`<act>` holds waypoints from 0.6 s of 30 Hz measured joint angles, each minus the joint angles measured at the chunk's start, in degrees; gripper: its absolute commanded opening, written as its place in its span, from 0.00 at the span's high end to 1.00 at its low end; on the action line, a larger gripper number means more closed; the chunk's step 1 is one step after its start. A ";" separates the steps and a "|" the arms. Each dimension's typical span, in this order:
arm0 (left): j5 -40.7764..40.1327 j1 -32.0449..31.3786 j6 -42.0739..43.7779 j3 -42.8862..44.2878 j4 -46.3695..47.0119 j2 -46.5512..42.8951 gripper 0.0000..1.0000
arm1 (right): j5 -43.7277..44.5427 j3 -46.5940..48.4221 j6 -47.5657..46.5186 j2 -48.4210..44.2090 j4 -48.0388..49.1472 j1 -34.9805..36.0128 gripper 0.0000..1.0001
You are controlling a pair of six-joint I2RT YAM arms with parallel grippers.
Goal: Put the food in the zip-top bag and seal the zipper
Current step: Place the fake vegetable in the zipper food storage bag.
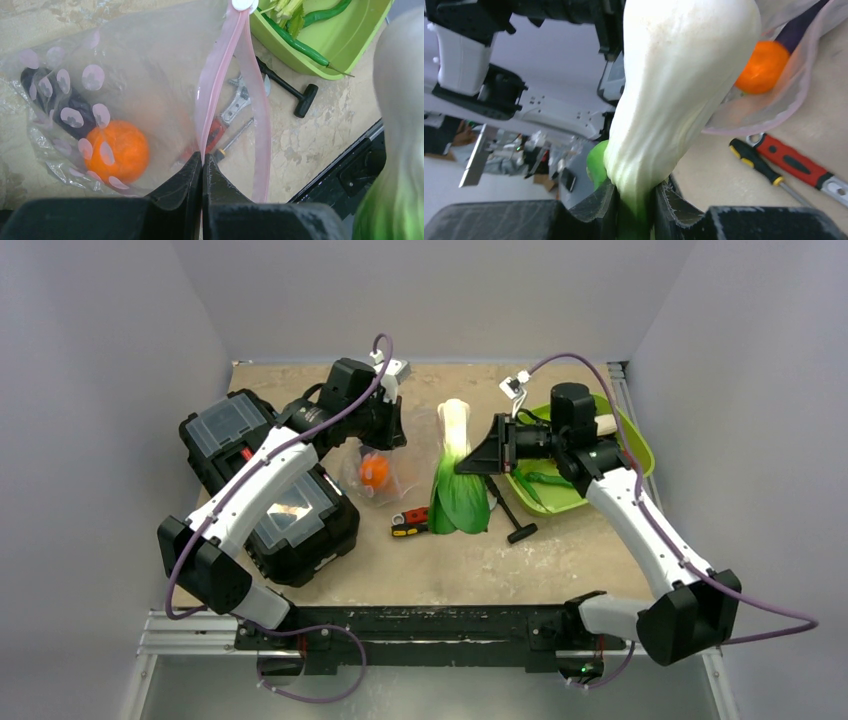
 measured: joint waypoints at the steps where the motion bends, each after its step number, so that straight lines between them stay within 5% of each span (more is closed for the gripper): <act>1: 0.00 0.00 0.00 0.00 0.00 0.04 1.00 | -2.03 0.00 0.22 0.13 -0.55 0.37 1.00; 13: -0.04 -0.07 0.00 0.00 0.39 0.00 1.00 | -4.92 7.56 -1.14 16.61 -17.49 4.85 0.88; 18: -0.24 -0.24 0.04 -0.02 0.74 -0.13 1.00 | -2.32 19.19 -3.34 27.02 -25.33 5.73 0.79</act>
